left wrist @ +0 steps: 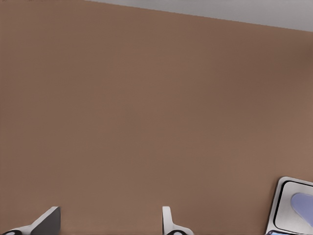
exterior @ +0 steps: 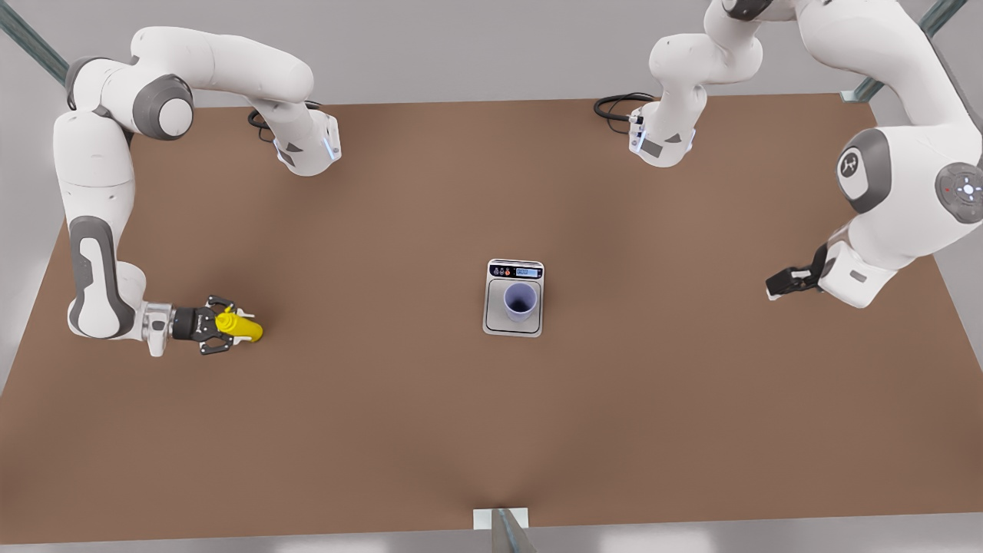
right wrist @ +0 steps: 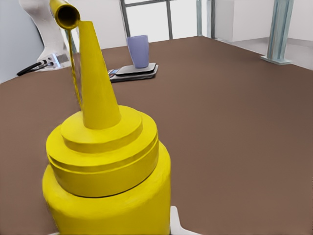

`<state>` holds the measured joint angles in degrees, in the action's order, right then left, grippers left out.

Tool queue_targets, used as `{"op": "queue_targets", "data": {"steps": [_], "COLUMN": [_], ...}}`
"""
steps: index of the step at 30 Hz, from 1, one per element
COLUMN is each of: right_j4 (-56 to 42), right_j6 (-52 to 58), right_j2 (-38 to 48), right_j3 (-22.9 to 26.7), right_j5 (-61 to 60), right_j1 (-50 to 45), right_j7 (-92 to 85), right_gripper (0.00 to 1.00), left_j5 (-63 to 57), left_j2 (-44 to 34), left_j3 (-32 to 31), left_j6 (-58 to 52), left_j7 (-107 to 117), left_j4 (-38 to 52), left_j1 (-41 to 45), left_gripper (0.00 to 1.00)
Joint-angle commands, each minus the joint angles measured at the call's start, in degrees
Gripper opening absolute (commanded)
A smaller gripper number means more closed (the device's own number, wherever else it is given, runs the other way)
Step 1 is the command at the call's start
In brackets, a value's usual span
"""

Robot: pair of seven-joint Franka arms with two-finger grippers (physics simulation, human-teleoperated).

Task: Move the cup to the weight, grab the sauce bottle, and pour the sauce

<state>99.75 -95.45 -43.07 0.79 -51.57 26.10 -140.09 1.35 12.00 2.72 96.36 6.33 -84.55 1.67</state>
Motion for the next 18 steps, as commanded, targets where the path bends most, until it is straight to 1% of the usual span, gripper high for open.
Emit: {"op": "queue_targets", "data": {"steps": [1,5,8,10,13,18], "right_j4": [0.0,-0.61,-1.58,-1.4,-1.67,-2.63], "right_j6": [0.0,1.66,3.08,1.41,-6.06,-13.01], "right_j2": [0.09,0.88,6.59,11.43,12.22,13.1], "right_j3": [0.0,0.0,-0.18,0.17,0.09,0.26], "right_j5": [-0.02,-0.11,0.07,0.69,0.77,1.74], "right_j1": [0.0,0.0,-1.23,-4.57,-9.22,-18.02], "right_j7": [0.0,1.75,13.44,22.05,27.15,35.32], "right_gripper": [0.55,0.54,0.54,0.54,0.54,0.54], "left_j5": [-0.21,-0.21,-0.21,-0.12,0.76,0.67], "left_j2": [0.56,0.83,0.48,0.57,1.27,1.27], "left_j3": [0.0,0.26,1.32,1.41,3.08,3.16], "left_j6": [-0.12,0.05,-0.3,-0.12,-0.39,-0.48], "left_j7": [0.26,0.0,0.09,0.26,0.18,0.18], "left_j4": [1.22,2.9,4.04,4.74,5.71,5.71], "left_j1": [-0.08,-0.08,-0.08,-0.08,-0.17,-0.26], "left_gripper": [1.0,1.0,1.0,1.0,1.0,1.0]}}
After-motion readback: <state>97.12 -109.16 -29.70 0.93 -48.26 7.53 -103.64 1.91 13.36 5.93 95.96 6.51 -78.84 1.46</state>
